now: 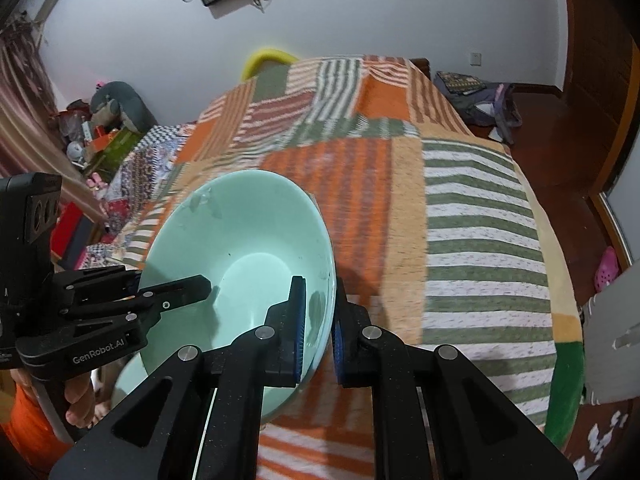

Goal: Organize plates and bowls

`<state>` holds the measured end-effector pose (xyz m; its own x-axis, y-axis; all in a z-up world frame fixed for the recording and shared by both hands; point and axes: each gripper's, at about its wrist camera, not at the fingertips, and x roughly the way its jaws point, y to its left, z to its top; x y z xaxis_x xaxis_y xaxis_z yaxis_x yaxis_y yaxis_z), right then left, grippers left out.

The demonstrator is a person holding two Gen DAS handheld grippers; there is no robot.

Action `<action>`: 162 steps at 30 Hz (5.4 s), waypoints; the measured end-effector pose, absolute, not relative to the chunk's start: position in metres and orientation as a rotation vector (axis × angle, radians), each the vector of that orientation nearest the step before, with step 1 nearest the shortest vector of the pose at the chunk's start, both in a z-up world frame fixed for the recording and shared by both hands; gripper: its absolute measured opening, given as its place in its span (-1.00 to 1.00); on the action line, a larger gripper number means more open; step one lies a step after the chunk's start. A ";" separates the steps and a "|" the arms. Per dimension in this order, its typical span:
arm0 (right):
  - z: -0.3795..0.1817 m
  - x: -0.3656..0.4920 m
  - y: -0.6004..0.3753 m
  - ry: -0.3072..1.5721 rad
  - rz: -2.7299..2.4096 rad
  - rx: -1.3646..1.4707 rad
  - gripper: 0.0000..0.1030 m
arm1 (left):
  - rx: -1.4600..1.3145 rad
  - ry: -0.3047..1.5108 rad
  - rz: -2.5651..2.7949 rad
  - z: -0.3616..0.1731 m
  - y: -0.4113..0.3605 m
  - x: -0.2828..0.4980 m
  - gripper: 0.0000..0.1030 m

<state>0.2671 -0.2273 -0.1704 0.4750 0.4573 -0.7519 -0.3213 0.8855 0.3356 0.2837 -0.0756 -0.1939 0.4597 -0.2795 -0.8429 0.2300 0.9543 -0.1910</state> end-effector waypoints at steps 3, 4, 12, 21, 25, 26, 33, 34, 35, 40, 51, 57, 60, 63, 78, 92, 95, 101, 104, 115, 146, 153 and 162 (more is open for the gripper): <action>-0.160 0.258 -0.214 0.941 0.500 0.143 -0.80 | -0.064 1.018 -0.293 -0.179 -0.061 0.267 -0.63; -0.156 0.255 -0.208 0.935 0.509 0.141 -0.80 | -0.067 1.007 -0.285 -0.174 -0.056 0.262 -0.63; -0.132 0.229 -0.171 0.890 0.572 0.118 -0.80 | -0.090 0.928 -0.223 -0.139 -0.014 0.214 -0.63; -0.117 0.198 -0.129 0.863 0.641 0.081 -0.80 | -0.105 0.873 -0.153 -0.117 0.028 0.165 -0.63; -0.116 0.186 -0.110 0.865 0.673 0.065 -0.80 | -0.113 0.857 -0.118 -0.113 0.048 0.141 -0.63; -0.116 0.183 -0.104 0.867 0.684 0.059 -0.80 | -0.115 0.856 -0.112 -0.113 0.052 0.138 -0.63; -0.125 0.170 -0.071 0.891 0.742 0.039 -0.80 | -0.137 0.863 -0.054 -0.121 0.085 0.110 -0.63; -0.127 0.169 -0.067 0.897 0.749 0.038 -0.80 | -0.139 0.866 -0.044 -0.124 0.091 0.106 -0.63; -0.130 0.167 -0.062 0.903 0.757 0.038 -0.80 | -0.142 0.868 -0.037 -0.126 0.095 0.103 -0.63; -0.142 0.159 -0.041 0.939 0.784 0.034 -0.80 | -0.161 0.881 -0.011 -0.139 0.117 0.091 -0.63; -0.171 0.148 -0.002 1.029 0.801 -0.021 -0.80 | -0.254 0.935 0.021 -0.181 0.158 0.082 -0.63; -0.189 0.150 0.015 1.079 0.806 -0.035 -0.80 | -0.281 0.973 0.036 -0.205 0.174 0.083 -0.63; -0.198 0.150 0.022 1.104 0.809 -0.045 -0.80 | -0.288 0.995 0.044 -0.217 0.180 0.084 -0.63; -0.203 0.151 0.028 1.120 0.810 -0.057 -0.80 | -0.293 1.020 0.056 -0.230 0.185 0.086 -0.63; -0.210 0.157 0.036 1.120 0.797 -0.102 -0.80 | -0.203 1.006 0.116 -0.243 0.191 0.092 -0.63; -0.198 0.159 0.043 1.097 0.806 -0.224 -0.74 | -0.219 1.007 0.109 -0.232 0.194 0.086 -0.63; -0.185 0.156 0.039 1.033 0.793 -0.229 -0.49 | -0.230 0.979 0.105 -0.220 0.197 0.080 -0.62; -0.169 0.156 0.028 0.968 0.785 -0.185 -0.12 | -0.288 0.961 0.081 -0.214 0.203 0.073 -0.20; -0.180 0.159 0.025 1.007 0.768 -0.175 -0.12 | -0.293 0.983 0.080 -0.222 0.202 0.069 -0.08; -0.219 0.159 0.028 1.152 0.775 -0.151 -0.12 | -0.397 1.074 0.017 -0.262 0.201 0.068 -0.07; -0.242 0.170 0.037 1.236 0.784 -0.089 -0.41 | -0.426 1.100 -0.006 -0.278 0.191 0.090 -0.29; -0.236 0.166 0.035 1.226 0.787 -0.076 -0.43 | -0.419 1.086 0.004 -0.266 0.189 0.085 -0.29; -0.211 0.162 0.021 1.161 0.805 -0.041 -0.46 | -0.384 1.027 0.007 -0.234 0.178 0.076 -0.29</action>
<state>0.1617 0.0213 -0.2106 0.1576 0.5420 -0.8255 -0.5825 0.7260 0.3655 0.0763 0.1779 -0.2344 0.5236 -0.1721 -0.8344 -0.1839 0.9335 -0.3080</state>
